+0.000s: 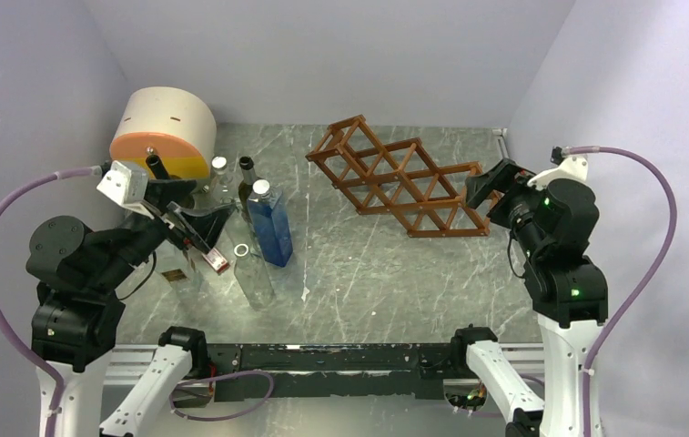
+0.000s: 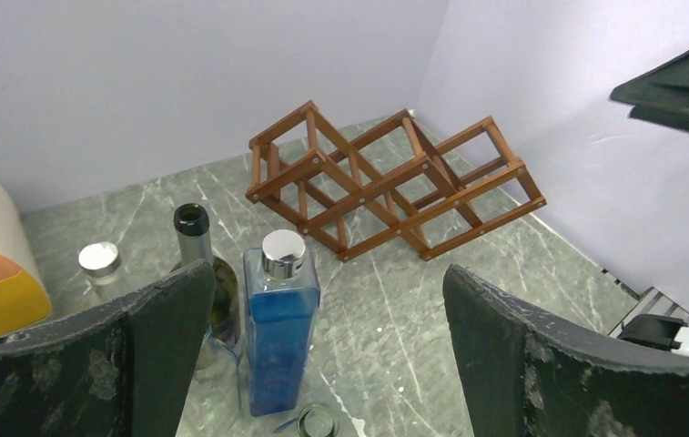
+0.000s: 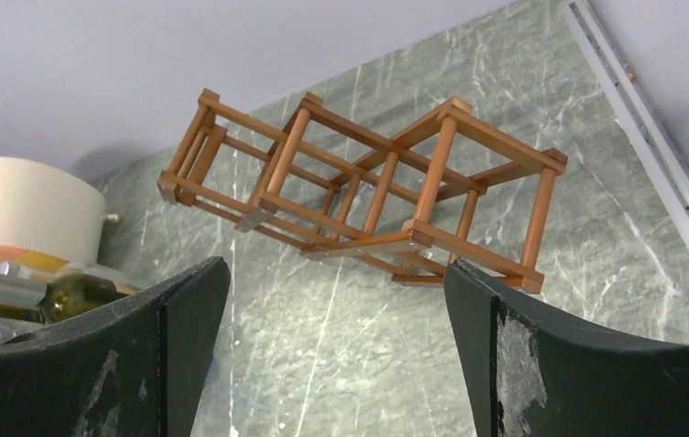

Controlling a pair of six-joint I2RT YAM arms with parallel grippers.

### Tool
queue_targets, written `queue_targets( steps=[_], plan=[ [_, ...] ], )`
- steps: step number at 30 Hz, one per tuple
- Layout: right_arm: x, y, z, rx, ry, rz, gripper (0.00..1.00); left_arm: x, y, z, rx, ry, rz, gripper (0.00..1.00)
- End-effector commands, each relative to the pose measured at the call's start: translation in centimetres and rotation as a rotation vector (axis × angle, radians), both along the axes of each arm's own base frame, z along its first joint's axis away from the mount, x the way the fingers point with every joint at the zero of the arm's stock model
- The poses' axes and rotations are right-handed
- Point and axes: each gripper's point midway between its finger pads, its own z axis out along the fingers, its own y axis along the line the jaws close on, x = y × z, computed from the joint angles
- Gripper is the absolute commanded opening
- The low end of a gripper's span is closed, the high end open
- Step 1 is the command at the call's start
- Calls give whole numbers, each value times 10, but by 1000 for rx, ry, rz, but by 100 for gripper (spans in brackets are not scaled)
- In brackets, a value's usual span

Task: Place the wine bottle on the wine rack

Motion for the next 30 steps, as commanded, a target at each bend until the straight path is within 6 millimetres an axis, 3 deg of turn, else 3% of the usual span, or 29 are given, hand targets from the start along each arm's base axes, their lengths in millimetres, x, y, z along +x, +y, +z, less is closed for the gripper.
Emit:
queue_targets(
  steps=[1,16,30],
  plan=[
    [4,7,-27,-36,75,63,93,-12,-5,13,-40,-66,-45,100],
    [15,-26,-142,-44,400,-165,81,-49,-28,27,-22,-118,-248,100],
    [90,-18,-165,-120,430,-80,58,-47,-30,27,4,-135,-262,100]
  ],
)
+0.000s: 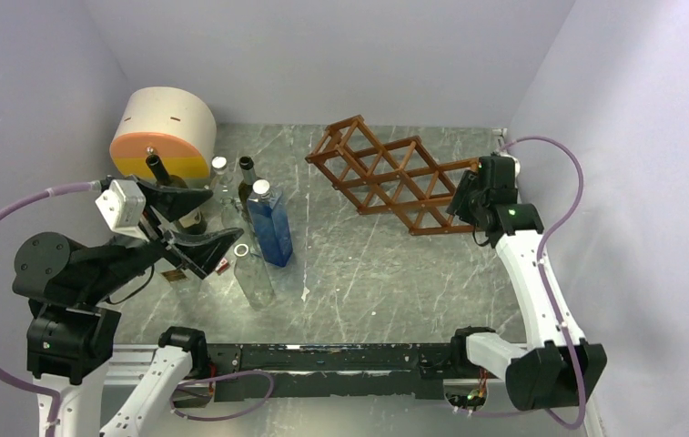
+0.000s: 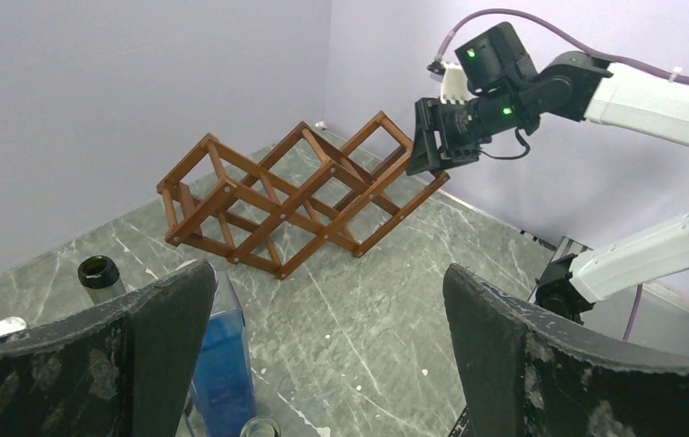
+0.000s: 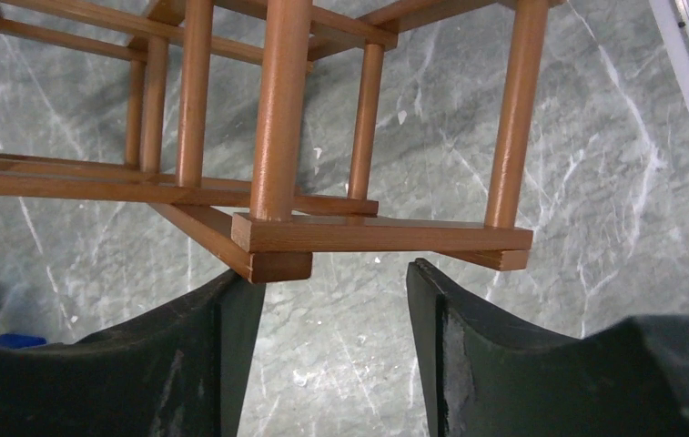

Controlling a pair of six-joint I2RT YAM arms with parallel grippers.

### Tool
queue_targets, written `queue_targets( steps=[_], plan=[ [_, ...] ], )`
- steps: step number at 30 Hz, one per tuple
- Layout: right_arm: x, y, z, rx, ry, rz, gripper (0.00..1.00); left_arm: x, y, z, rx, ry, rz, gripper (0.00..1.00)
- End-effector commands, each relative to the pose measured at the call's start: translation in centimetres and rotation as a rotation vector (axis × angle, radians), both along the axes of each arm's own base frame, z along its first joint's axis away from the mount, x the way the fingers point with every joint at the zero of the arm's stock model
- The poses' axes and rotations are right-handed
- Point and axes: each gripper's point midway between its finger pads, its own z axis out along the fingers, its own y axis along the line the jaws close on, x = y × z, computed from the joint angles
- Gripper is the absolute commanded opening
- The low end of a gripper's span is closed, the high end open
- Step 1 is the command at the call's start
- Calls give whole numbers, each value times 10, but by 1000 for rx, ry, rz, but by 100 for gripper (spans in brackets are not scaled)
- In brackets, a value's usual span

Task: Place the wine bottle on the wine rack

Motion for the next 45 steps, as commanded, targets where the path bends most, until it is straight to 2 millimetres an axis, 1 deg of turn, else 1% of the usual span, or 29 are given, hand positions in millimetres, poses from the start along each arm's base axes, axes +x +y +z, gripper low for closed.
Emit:
queue_targets(
  steps=[1,6,8,11,14,16,19,21,26,29,32,34,35,36,37,40,45],
  plan=[
    [33,-2,16,-35,-71,33,57,0,-1,10,11,-37,-12,100],
    [58,8,10,-14,-70,82,48,10,-3,14,11,-60,-12,100],
    [68,11,9,-7,-75,93,48,18,-4,15,8,-70,-10,100],
    [81,17,8,15,-91,121,47,34,-5,13,-3,-79,-2,100],
    [92,26,3,52,-102,147,48,50,-6,10,-19,-66,11,99],
    [98,36,2,86,-116,168,49,59,-7,6,-18,-54,16,99],
    [101,52,0,120,-124,172,52,67,-8,1,-4,-37,20,98],
    [97,65,-2,103,-122,171,54,71,-7,-1,4,-26,27,98],
    [82,92,-3,57,-116,193,61,73,-7,0,5,-30,30,98],
    [80,104,-8,45,-118,226,66,74,-8,1,3,-34,25,98],
    [88,115,-8,39,-127,253,77,76,-8,1,2,-29,25,98],
    [96,127,-4,39,-144,280,83,77,-8,1,2,-27,23,98],
    [99,137,-3,37,-154,300,87,77,-9,1,2,-26,22,98],
    [104,144,-5,31,-154,308,90,78,-9,0,3,-26,24,98],
    [107,149,-1,30,-170,311,91,78,-8,1,4,-27,29,98],
    [121,164,-8,30,-165,319,92,79,-6,0,9,-27,42,98],
    [140,176,-15,37,-178,293,91,79,-5,-1,18,-22,49,98]
  ],
)
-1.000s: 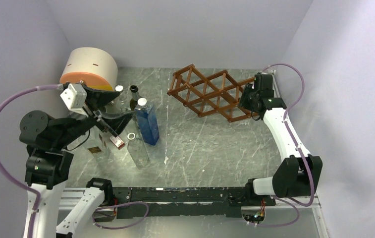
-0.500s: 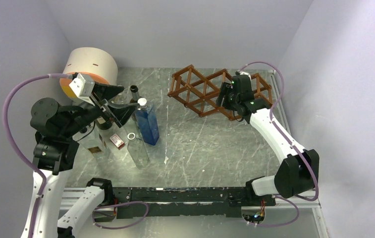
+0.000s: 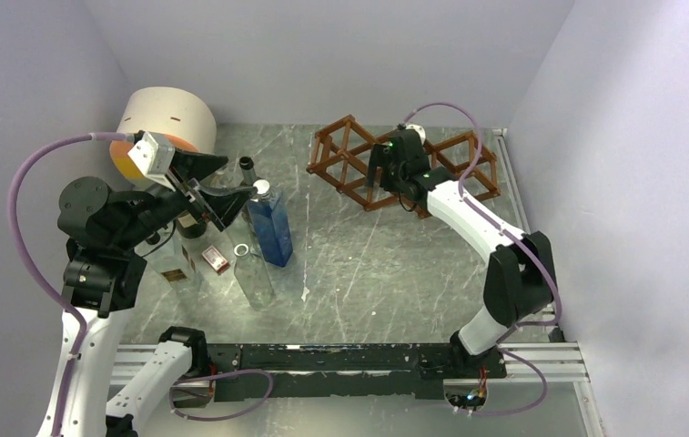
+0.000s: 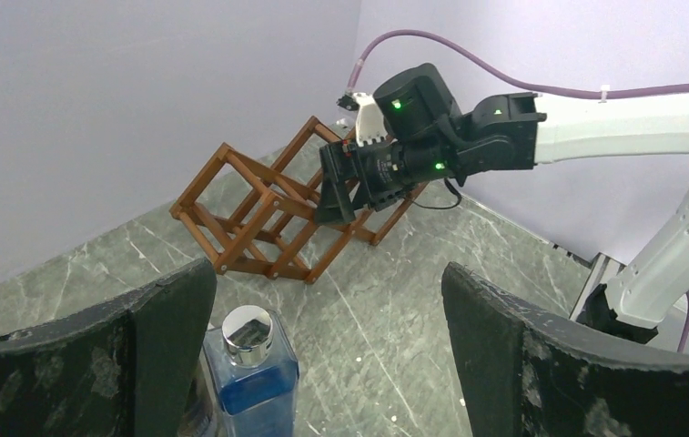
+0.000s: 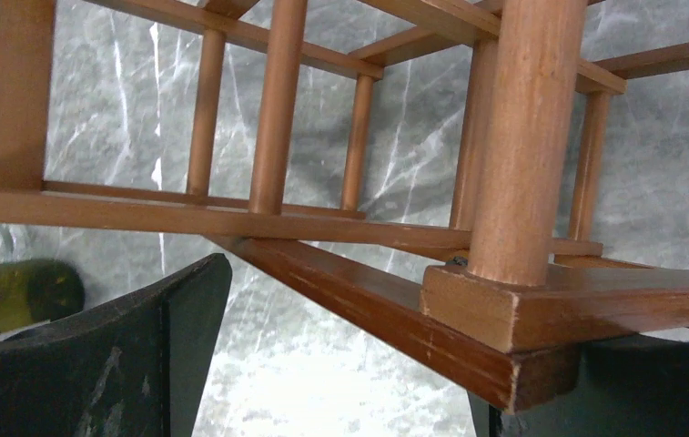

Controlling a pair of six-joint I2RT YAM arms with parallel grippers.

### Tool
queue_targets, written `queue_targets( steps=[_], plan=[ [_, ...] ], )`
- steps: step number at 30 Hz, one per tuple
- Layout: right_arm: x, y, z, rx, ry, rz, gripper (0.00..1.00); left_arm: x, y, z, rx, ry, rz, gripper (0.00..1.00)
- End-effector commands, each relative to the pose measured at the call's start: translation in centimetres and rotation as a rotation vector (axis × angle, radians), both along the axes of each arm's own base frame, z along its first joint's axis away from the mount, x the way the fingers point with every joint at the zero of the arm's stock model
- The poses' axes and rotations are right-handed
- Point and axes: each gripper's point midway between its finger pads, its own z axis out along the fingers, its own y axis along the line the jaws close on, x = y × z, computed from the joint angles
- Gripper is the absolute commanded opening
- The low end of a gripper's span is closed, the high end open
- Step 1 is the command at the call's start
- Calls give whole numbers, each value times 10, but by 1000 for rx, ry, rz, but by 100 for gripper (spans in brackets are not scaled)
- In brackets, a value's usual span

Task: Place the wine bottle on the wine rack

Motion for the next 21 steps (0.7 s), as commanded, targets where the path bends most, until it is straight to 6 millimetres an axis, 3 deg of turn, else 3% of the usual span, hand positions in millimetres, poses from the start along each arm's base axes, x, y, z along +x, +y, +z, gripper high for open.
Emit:
queue_targets(
  steps=[1,6,10,13,21],
  plan=[
    [30,10,16,37,-93,-45,89,0,5,13,5,-46,29,98],
    [45,21,11,61,-108,-57,81,0,6,14,9,-48,32,98],
    [38,30,19,77,-114,-26,80,-1,6,13,9,-47,32,98],
    [18,40,34,84,-118,33,80,0,6,10,10,-41,34,98],
    [-63,97,91,234,-235,431,82,7,11,5,5,-23,75,97]
  ],
)
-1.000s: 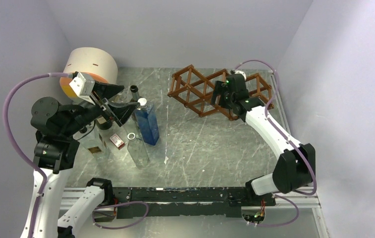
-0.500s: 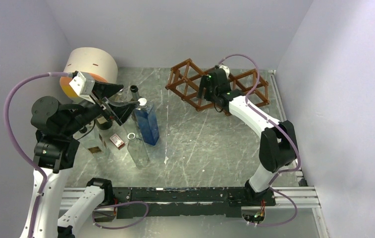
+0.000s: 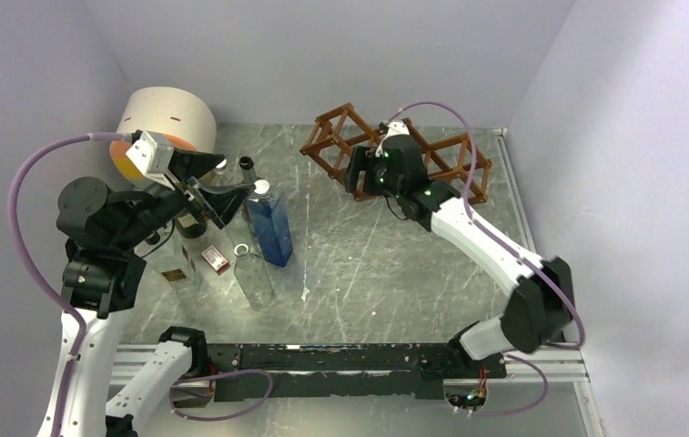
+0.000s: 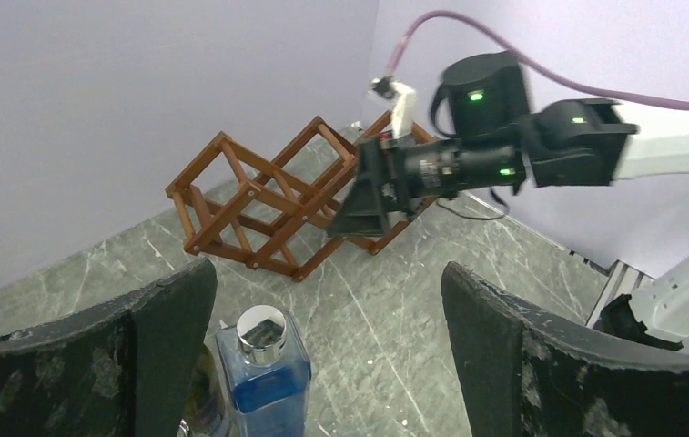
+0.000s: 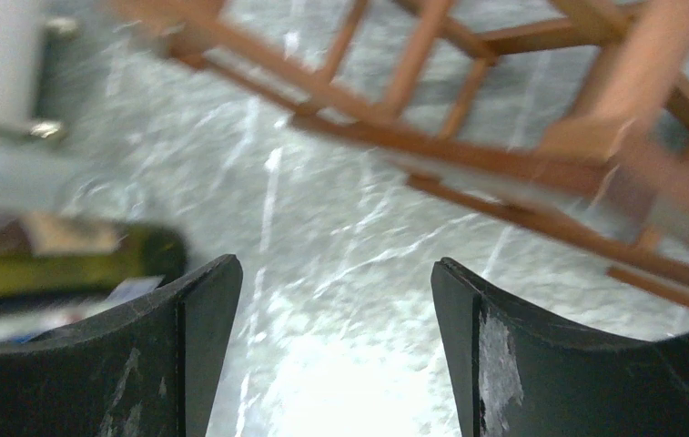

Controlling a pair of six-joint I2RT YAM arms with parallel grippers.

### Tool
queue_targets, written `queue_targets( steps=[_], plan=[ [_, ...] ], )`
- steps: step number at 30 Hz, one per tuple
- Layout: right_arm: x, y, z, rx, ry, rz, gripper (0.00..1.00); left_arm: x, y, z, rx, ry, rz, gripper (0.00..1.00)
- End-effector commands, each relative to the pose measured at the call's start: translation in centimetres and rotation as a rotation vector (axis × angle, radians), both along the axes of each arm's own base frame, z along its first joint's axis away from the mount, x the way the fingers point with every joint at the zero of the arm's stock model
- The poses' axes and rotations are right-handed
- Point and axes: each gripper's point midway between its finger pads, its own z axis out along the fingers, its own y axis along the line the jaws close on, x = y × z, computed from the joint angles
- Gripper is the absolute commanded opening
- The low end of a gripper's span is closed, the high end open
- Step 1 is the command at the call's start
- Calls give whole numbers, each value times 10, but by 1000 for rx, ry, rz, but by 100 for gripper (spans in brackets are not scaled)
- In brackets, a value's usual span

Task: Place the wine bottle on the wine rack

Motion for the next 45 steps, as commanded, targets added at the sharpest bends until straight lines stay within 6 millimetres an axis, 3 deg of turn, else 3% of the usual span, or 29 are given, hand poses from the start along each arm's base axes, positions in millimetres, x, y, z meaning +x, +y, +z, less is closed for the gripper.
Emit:
queue_targets(
  steps=[1,8,11,14,16,22,29,34,40,45],
  plan=[
    [-46,39,53,114,-148,281,83,3,7,3,-4,-12,45,97],
    [-80,64,84,161,-212,420,85,10,12,-3,-8,12,89,97],
    [-82,67,88,177,-214,404,85,23,18,-18,4,74,143,97],
    [-76,59,86,186,-209,331,85,37,17,-40,57,191,146,89],
    [-73,53,78,179,-196,283,86,44,12,-57,89,269,111,83],
    [-66,32,53,138,-142,148,86,62,11,-93,136,400,141,82],
    [-59,8,29,75,-102,14,87,64,-16,-121,201,479,75,91],
    [-57,0,18,48,-81,-20,88,71,-20,-139,269,510,151,100],
    [-53,-17,0,48,-13,-115,88,66,-33,-159,343,545,152,100],
    [-53,-16,-16,133,91,-130,87,64,-36,-180,432,579,190,98]
  ],
)
